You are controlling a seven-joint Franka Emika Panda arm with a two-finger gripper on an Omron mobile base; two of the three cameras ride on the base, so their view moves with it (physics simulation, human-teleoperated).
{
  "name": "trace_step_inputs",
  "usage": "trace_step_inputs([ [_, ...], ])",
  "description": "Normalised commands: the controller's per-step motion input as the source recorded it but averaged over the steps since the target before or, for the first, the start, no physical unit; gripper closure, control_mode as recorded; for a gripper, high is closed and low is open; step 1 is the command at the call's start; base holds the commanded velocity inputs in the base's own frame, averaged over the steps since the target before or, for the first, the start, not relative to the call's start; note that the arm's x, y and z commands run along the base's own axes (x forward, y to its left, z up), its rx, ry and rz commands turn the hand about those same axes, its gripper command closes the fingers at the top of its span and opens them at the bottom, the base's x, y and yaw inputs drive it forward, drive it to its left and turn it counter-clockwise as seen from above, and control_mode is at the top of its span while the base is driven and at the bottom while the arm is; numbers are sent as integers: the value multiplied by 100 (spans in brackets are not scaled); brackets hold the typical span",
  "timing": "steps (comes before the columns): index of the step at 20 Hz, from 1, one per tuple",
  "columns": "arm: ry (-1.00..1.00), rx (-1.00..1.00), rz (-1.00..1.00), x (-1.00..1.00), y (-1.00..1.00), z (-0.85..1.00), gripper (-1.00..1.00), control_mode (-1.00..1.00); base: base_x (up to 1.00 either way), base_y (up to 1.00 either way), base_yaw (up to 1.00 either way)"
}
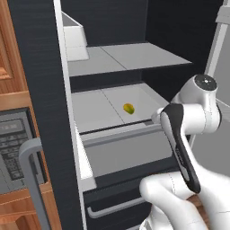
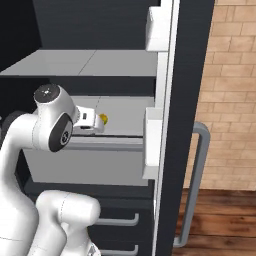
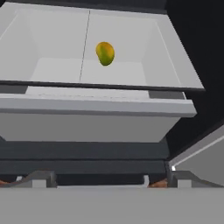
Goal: Retrieve the banana and mango from the fridge and place them into the bowl on the dining table.
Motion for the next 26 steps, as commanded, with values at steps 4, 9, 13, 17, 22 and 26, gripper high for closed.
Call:
trace_step_inputs([
  [4, -4, 6, 0, 53, 19, -34, -100, -100, 0, 0, 0],
  [9, 0, 6, 0, 54, 36, -8, -100, -100, 0, 0, 0],
  [13, 0, 3, 0, 65, 21, -1, -100, -100, 0, 0, 0],
  [17, 1, 0, 0, 61, 1, -2, -100, -100, 0, 0, 0],
  [22, 1, 0, 0, 56, 0, -8, -100, -100, 0, 0, 0],
  [26, 1, 0, 0, 54, 0, -21, -100, -100, 0, 0, 0],
])
